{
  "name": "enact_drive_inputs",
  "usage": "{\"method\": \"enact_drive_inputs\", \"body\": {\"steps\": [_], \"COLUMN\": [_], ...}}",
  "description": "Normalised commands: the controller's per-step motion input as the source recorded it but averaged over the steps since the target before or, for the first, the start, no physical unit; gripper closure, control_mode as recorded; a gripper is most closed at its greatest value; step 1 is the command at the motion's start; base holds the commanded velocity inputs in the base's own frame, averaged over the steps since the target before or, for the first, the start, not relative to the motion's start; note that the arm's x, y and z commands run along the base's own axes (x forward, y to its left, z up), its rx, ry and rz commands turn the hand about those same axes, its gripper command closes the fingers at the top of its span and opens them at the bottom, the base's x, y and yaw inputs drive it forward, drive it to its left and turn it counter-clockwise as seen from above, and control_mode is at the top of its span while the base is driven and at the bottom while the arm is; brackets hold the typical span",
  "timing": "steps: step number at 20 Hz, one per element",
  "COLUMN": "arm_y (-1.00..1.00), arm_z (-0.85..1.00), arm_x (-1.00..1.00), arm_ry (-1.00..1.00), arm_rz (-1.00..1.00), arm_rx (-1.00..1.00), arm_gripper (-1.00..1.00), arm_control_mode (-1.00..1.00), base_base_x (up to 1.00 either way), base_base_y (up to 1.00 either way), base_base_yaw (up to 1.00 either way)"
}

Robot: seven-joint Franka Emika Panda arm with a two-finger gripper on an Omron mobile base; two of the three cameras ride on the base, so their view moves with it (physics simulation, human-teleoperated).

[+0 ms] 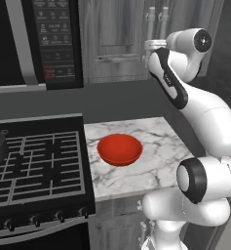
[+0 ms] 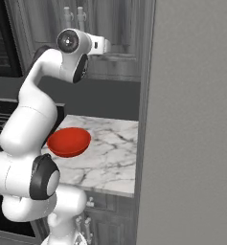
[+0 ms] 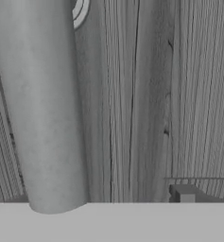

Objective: Open the cabinet and move the ladle to the pot. Then close the cabinet.

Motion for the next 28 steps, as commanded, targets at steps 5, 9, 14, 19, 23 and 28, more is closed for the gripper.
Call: {"method": "enact_drive_inputs", "body": {"steps": [5,9,14,19,23,28], "arm_y": [-0.16,-0.56,-0.92,-1.0,-1.0,-1.0], "arm_z": [-0.14,0.0,0.0,0.0,0.0,-0.19], "arm_x": [0.31,0.0,0.0,-0.04,-0.46,-0.9], "arm_ry": [0.0,0.03,0.17,0.25,0.12,0.0], "arm_rz": [-0.04,-0.19,-0.38,-0.44,-0.34,-0.23], "arm_rx": [-0.01,-0.05,0.0,0.03,0.19,0.26], "arm_gripper": [1.0,1.0,1.0,1.0,1.0,1.0], "arm_control_mode": [-1.0,-1.0,-1.0,-1.0,-1.0,-1.0], "base_base_x": [0.0,0.0,0.0,0.0,0.0,0.0], "base_base_y": [0.0,0.0,0.0,0.0,0.0,0.0], "base_base_yaw": [0.0,0.0,0.0,0.0,0.0,0.0]}}
